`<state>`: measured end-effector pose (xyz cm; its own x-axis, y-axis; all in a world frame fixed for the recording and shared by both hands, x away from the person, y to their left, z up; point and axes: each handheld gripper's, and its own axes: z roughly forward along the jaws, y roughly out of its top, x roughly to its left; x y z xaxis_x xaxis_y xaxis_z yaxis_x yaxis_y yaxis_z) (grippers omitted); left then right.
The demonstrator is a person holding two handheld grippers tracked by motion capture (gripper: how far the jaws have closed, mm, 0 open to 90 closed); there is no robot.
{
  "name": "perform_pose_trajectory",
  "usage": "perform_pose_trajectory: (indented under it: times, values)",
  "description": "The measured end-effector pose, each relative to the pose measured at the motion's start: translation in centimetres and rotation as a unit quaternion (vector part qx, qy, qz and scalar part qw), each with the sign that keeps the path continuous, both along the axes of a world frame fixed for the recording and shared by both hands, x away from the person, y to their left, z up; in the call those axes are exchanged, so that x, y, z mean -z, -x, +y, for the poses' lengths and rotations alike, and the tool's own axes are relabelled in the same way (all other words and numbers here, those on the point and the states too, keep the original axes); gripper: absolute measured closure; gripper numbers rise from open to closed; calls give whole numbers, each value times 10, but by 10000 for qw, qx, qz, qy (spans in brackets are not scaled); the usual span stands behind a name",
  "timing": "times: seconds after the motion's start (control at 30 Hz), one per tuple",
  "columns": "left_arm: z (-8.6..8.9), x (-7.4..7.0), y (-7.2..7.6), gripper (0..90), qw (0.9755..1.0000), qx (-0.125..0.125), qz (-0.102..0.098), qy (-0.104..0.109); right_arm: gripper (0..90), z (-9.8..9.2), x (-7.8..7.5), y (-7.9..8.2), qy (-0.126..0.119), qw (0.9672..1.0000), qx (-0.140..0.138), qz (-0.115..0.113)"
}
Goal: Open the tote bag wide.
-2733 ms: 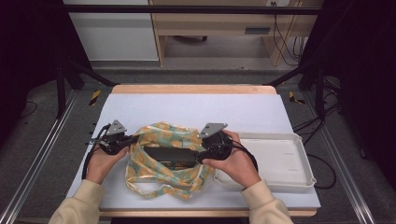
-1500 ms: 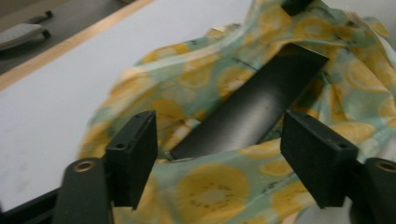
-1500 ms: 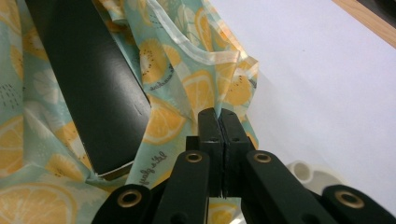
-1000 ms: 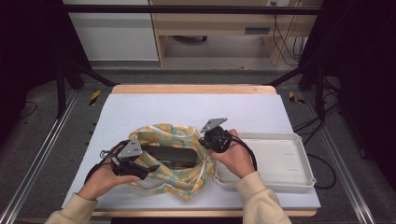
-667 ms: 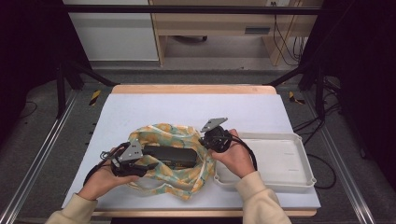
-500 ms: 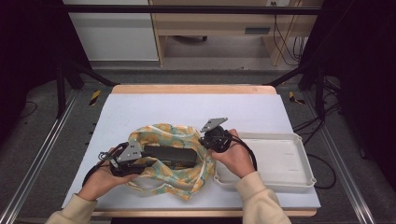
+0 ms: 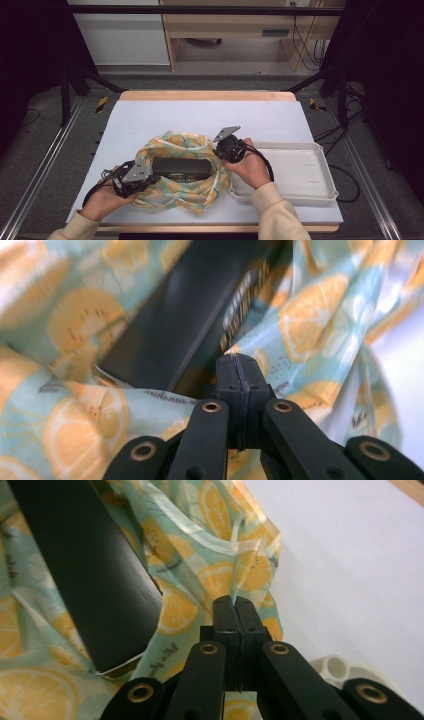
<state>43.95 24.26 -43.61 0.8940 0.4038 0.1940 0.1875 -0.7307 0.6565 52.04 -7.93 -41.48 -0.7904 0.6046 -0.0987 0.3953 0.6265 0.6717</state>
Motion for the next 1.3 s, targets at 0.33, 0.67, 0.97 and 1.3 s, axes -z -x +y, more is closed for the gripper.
perform_pose_trajectory:
  times: [0.33,0.67,0.97,1.3]
  values:
    - [6,13,-3,900,9987,-111,8,-491,900,-11,1,-12,172,9993,316,-55]
    - [13,16,-7,900,9980,-288,-90,-552,900,-24,-4,-14,255,9980,573,-85]
    - [16,19,-9,900,9981,-268,-43,-560,900,-30,-1,-13,296,9974,656,-60]
    - [17,20,-8,900,9978,-265,-21,-606,900,-38,1,-17,222,9963,812,-182]
